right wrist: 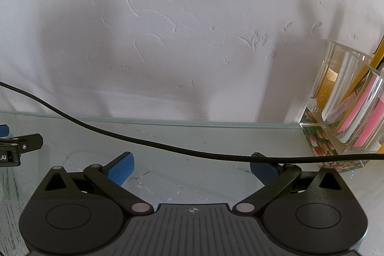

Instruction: Organize scattered shoes

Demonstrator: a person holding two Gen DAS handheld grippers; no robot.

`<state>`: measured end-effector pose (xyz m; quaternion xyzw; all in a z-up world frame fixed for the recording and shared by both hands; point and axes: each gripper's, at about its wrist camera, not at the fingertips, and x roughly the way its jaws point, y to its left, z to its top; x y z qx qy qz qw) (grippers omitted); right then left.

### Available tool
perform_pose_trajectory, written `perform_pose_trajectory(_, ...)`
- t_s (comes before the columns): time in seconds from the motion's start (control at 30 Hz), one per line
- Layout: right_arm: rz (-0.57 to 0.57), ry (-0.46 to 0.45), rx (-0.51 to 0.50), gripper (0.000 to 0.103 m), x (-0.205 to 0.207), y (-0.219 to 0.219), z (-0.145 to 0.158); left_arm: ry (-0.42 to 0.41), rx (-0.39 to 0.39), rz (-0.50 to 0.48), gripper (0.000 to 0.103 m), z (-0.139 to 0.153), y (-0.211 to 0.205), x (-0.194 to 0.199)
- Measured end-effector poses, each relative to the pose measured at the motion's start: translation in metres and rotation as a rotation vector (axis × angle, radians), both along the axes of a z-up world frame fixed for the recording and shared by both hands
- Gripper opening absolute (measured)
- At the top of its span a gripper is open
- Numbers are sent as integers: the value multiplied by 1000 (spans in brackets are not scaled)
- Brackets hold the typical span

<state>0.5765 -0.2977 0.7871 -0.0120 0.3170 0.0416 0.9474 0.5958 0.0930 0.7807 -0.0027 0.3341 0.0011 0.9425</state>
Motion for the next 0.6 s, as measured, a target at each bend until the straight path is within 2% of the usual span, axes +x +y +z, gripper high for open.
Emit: perform_pose_trajectory(0.6, 0, 0, 0, 103, 0, 0, 0, 0, 0, 0, 103, 0, 1, 0)
